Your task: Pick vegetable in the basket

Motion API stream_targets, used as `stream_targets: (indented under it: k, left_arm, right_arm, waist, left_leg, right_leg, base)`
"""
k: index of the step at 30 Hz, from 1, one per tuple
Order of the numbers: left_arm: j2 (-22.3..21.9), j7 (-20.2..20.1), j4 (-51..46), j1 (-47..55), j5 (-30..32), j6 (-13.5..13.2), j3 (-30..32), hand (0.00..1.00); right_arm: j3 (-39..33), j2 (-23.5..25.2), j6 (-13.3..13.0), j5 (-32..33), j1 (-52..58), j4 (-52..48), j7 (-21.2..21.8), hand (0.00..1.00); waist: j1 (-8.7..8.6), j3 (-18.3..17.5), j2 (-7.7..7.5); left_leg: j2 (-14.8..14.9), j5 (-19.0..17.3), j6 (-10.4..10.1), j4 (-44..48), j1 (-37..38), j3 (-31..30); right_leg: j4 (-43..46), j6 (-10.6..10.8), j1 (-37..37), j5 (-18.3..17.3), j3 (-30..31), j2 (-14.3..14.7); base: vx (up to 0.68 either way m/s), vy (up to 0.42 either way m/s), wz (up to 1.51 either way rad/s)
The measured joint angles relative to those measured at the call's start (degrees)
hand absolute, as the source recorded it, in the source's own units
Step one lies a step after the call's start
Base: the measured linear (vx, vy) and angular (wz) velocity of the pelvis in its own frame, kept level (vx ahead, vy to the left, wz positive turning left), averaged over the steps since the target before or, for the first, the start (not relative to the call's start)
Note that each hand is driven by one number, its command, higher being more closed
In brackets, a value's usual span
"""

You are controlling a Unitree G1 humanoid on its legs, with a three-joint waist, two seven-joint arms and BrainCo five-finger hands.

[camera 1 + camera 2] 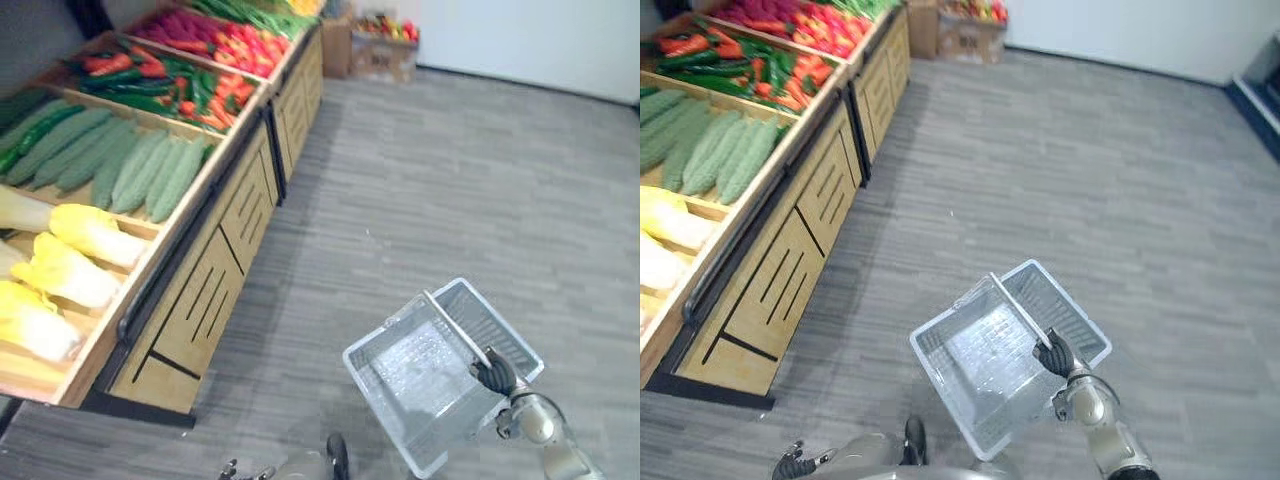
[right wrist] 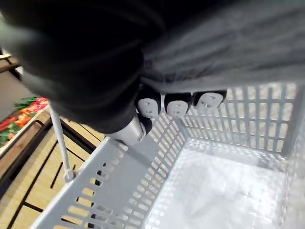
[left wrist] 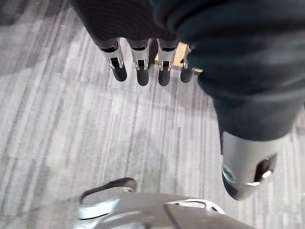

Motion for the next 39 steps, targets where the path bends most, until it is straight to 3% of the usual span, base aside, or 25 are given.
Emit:
stream_targets:
  k: [1,2,3,4,6,7,9,10,11,12,14,16,18,19,21,22,23,24,25,26,27,30,34,39]
  left_arm:
    - [0.05,0.01,0.0,-0.04,-0.03,0.03,-0.39,0.0]
    - [0.2,0.02,-0.05,-0.2,-0.13,0.03,-0.89,0.0]
    - [0.23,0.01,0.0,-0.56,-0.43,0.07,-0.86,0.0]
    - [0.2,0.02,0.01,-1.1,-0.45,0.09,-0.86,0.0]
    - [0.21,-0.07,-0.15,-2.02,-0.43,0.03,-0.97,0.0]
    - [0.22,-0.08,-0.38,-2.37,-0.44,0.02,-0.95,0.0]
    - [0.12,-0.21,-0.5,-3.65,-0.43,-0.14,-0.71,0.0]
    - [0.13,-0.22,-0.5,-3.52,-0.43,-0.16,-0.55,0.0]
    - [0.1,-0.32,-0.11,-3.22,-0.43,-0.15,0.18,0.0]
    - [-0.33,-0.56,0.65,-3.22,-0.4,-0.16,0.19,0.0]
    - [-0.87,-0.86,1.02,-3.15,-0.42,-0.17,0.42,0.0]
    - [-1.7,-0.92,2.65,-4.39,-0.43,-0.24,1.47,0.0]
    - [-2.33,-1.03,2.86,-4.35,-0.56,-0.33,2.59,0.0]
    - [-2.2,-1.01,2.87,-4.39,-0.57,-0.32,2.59,0.0]
    - [-1.71,-0.94,2.48,-4.5,-0.57,-0.45,2.59,0.0]
    - [-1.58,-0.91,2.46,-4.6,-0.57,-0.44,2.6,0.0]
    - [-1.08,-0.69,2.36,-5.42,-0.56,-0.16,2.55,0.0]
    - [-1.01,-0.23,2.0,-5.77,-0.55,0.0,2.41,0.0]
    - [-1.26,0.16,1.69,-5.81,-0.53,0.06,2.28,0.0]
    - [-1.14,1.04,1.69,-6.39,-0.43,0.24,1.8,0.0]
    - [-0.07,1.46,1.63,-7.61,-0.37,0.73,1.92,0.0]
    - [0.0,2.69,1.75,-7.57,-0.26,0.96,2.6,0.0]
    - [-0.06,3.46,2.61,-4.87,0.17,1.23,3.56,0.0]
    - [0.03,3.45,2.9,-6.45,1.75,1.17,3.97,0.0]
  right_arm:
    - [-0.56,0.23,-0.07,0.05,0.57,-0.39,-0.28,1.0]
    - [-2.39,0.98,-0.01,0.13,1.93,-1.7,-0.69,1.0]
    - [-4.03,1.17,-0.01,0.54,2.99,-2.76,-0.74,1.0]
    - [-4.81,1.13,-0.01,0.57,3.31,-2.88,-0.73,1.0]
    - [-7.91,1.04,0.16,0.67,3.74,-2.47,-0.66,1.0]
    - [-8.52,0.99,0.16,0.66,3.71,-2.28,-0.62,1.0]
    - [-9.92,0.88,0.18,0.59,3.67,-2.07,-0.31,1.0]
    - [-9.92,0.91,0.18,0.55,3.7,-1.9,-0.18,1.0]
    - [-10.37,0.85,0.31,0.51,3.86,-1.75,0.04,1.0]
    - [-11.01,0.62,0.72,0.46,3.75,-1.48,0.24,1.0]
    - [-10.94,-0.22,0.8,0.33,1.76,-1.12,0.73,1.0]
    - [-10.72,-1.7,0.53,0.28,0.47,-0.41,0.8,1.0]
    - [-10.85,-3.29,0.7,0.34,-0.56,2.15,0.65,1.0]
    - [-10.84,-3.39,1.07,0.36,-0.79,2.97,0.54,1.0]
    - [-10.33,-3.45,2.08,0.39,-0.75,5.38,0.44,1.0]
    - [-10.3,-3.42,2.12,0.39,-0.69,5.62,0.44,1.0]
    - [-10.37,-3.27,2.19,0.39,0.07,6.73,0.35,1.0]
    - [-11.16,-3.04,2.19,0.4,0.8,7.23,0.26,1.0]
    - [-11.8,-3.19,2.13,0.4,1.36,7.2,0.2,1.0]
    - [-13.02,-1.79,1.95,0.46,1.38,8.58,-0.15,1.0]
    - [-13.97,-0.27,1.48,0.54,1.2,9.78,-0.46,1.0]
    - [-17.71,2.77,1.11,1.13,0.16,14.58,-1.51,1.0]
    - [-19.7,3.43,1.13,1.41,-0.45,19.23,-2.22,1.0]
    - [-21.08,6.32,2.41,3.82,-1.73,23.79,-3.12,1.0]
  waist:
    - [-0.65,-0.06,0.29]
    - [-2.17,-0.32,0.7]
    - [-2.93,-0.4,1.04]
    - [-3.35,-0.34,1.26]
    - [-4.09,-0.51,1.23]
    - [-4.06,-0.62,1.07]
    - [-3.81,-0.71,-0.52]
    - [-3.53,-0.78,-0.79]
    - [-3.83,-0.79,-0.26]
    - [-3.5,-0.92,0.98]
    - [-2.95,-1.24,3.77]
    - [-2.89,-1.37,4.79]
    - [-3.34,-0.6,3.52]
    - [-3.66,-0.49,3.48]
    - [-3.62,0.07,2.52]
    - [-3.59,0.15,2.38]
    - [-3.76,0.47,1.97]
    - [-4.21,0.69,2.39]
    - [-4.53,0.69,3.43]
    - [-4.66,0.9,3.31]
    - [-4.87,1.54,2.42]
    - [-5.01,2.3,2.09]
    - [-4.84,2.16,2.58]
    - [-5.07,2.31,1.79]
  left_leg:
    - [-0.21,-0.34,0.29,-0.63,1.74,-1.74]
    - [-0.56,-1.16,0.68,-1.29,4.14,-5.7]
    - [-0.72,-2.29,0.83,-1.23,6.09,-9.11]
    - [-0.76,-2.7,0.48,-0.72,6.94,-11.16]
    - [-0.42,-5.87,-0.31,1.89,8.87,-18.77]
    - [-0.43,-6.24,-0.75,1.9,9.29,-20.54]
    - [-0.3,-8.09,-4.04,2.79,11.61,-26.23]
    - [-0.14,-8.9,-5.32,3.66,11.9,-26.96]
    - [1.01,-11.01,-7.15,6.15,12.51,-28.7]
    - [3.11,-11.79,-7.99,8.92,12.35,-30.5]
    - [5.78,-10.82,-8.84,12.89,10.67,-31.64]
    - [6.65,-5.64,-10.8,18.05,6.34,-32.88]
    - [7.34,-0.92,-12.55,25.27,2.12,-30.14]
    - [8.09,-1.97,-12.64,26.8,0.62,-27.96]
    - [11.68,-4.26,-12.25,29.98,-5.57,-16.02]
    - [12.19,-4.63,-12.13,29.97,-6.54,-14.32]
    - [14.27,-5.07,-11.99,26.68,-10.23,-6.41]
    - [15.94,-1.92,-12.26,19.47,-11.63,0.06]
    - [16.85,3.77,-12.34,15.4,-12.23,2.24]
    - [15.29,2.33,-13.12,13.33,-12.16,3.72]
    - [13.08,2.4,-12.86,9.08,-12.13,3.84]
    - [9.69,6.05,-10.92,2.69,-11.43,2.88]
    - [9.44,7.23,-11.28,-1.02,-7.63,4.82]
    - [9.35,10.98,-11.64,-8.29,-5.76,6.16]
  right_leg:
    - [0.44,-3.36,-1.79,-2.12,-1.31,-0.02]
    - [-1.61,-8.6,-5.58,-5.86,-3.33,-0.04]
    - [-6.74,-9.56,-8.67,-8.58,-3.64,0.18]
    - [-10.8,-9.32,-9.75,-9.28,-3.34,0.44]
    - [-34.77,-8.54,-10.69,-8.98,1.45,2.36]
    - [-41.59,-8.0,-10.44,-8.52,3.14,2.47]
    - [-59.23,-6.6,-9.69,-6.94,7.92,1.43]
    - [-60.98,-6.66,-9.23,-6.57,8.18,1.05]
    - [-59.62,-5.41,-8.24,-0.23,7.83,1.13]
    - [-55.97,-4.62,-8.31,2.13,6.09,2.26]
    - [-51.83,-6.94,-8.86,-0.12,2.71,4.21]
    - [-50.04,-9.45,-8.63,-1.72,-1.66,3.87]
    - [-50.72,-11.21,-4.44,-2.9,-6.24,1.0]
    - [-51.43,-11.24,-2.88,-2.92,-6.92,0.48]
    - [-54.98,-11.24,2.18,-2.92,-10.55,-2.11]
    - [-55.35,-11.24,2.7,-2.92,-11.03,-2.57]
    - [-55.63,-10.9,4.0,-3.11,-14.74,-4.78]
    - [-55.06,-9.23,4.87,-4.23,-17.81,-6.33]
    - [-54.78,-7.65,5.48,-5.37,-19.54,-6.39]
    - [-54.62,-4.78,6.06,-8.54,-20.59,-7.86]
    - [-55.63,-4.31,5.95,-9.06,-21.19,-9.22]
    - [-60.1,-3.16,7.32,-8.05,-20.74,-10.02]
    - [-62.62,-2.74,8.86,-6.19,-18.59,-9.33]
    - [-64.4,-3.36,6.89,-5.35,-17.32,-7.89]
  base:
    - [0.46,-0.007,1.39]
    - [0.45,-0.037,1.59]
    - [0.45,-0.052,1.64]
    - [0.47,-0.084,1.58]
    - [0.53,-0.135,1.61]
    - [0.56,-0.2,1.51]
    - [0.76,-0.34,1.56]
    - [0.8,-0.415,1.68]
    - [0.67,-0.374,1.45]
    - [0.68,-0.368,1.29]
    - [0.51,-0.272,0.65]
    - [0.58,-0.328,0.89]
    - [0.45,-0.245,1.4]
    - [0.28,-0.138,1.52]
    - [0.18,-0.063,1.28]
    - [0.09,0.008,1.33]
    - [0.03,0.075,1.46]
    - [0.04,0.102,1.63]
    - [0.03,0.152,1.43]
    - [0.02,0.227,1.27]
    - [0.01,0.201,1.16]
    - [-0.05,0.149,0.62]
    - [-0.03,0.01,-0.28]
    - [-0.03,-0.042,-0.2]
